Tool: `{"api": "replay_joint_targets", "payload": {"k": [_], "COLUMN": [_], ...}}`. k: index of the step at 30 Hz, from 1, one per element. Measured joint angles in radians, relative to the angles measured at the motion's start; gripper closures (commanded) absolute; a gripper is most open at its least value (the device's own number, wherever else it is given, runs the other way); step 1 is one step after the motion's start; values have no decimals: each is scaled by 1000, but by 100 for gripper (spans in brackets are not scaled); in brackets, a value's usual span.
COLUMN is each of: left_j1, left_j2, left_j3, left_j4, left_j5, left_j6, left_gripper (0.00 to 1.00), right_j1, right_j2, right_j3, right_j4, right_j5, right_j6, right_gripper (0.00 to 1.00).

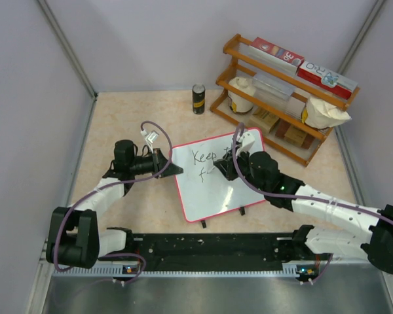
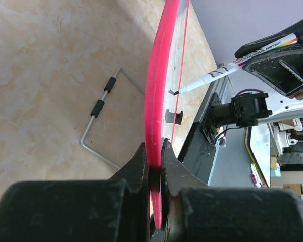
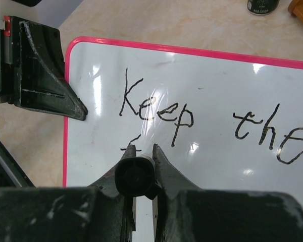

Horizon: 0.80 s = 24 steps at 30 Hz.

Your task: Write a sentence on the whiteboard

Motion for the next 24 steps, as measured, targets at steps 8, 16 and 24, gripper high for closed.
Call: {"api": "replay_joint_targets", "payload": {"k": [8, 16, 24], "left_j1": [0, 1, 1], "left_j2": [0, 0, 0], "left_j3": [0, 0, 0], "left_j4": [-3, -4, -4], "left_j5": [-1, -1, 0], "left_j6": [0, 0, 0], "left_gripper": [100, 100, 100], "right_j1": [0, 0, 0], "right_j2": [9, -5, -24], "right_j3": [0, -25, -53], "right_j4": [17, 26, 27], "right_j5": [-5, -23, -46], "right_j6": [6, 13, 21], "right_gripper": [100, 100, 100]}}
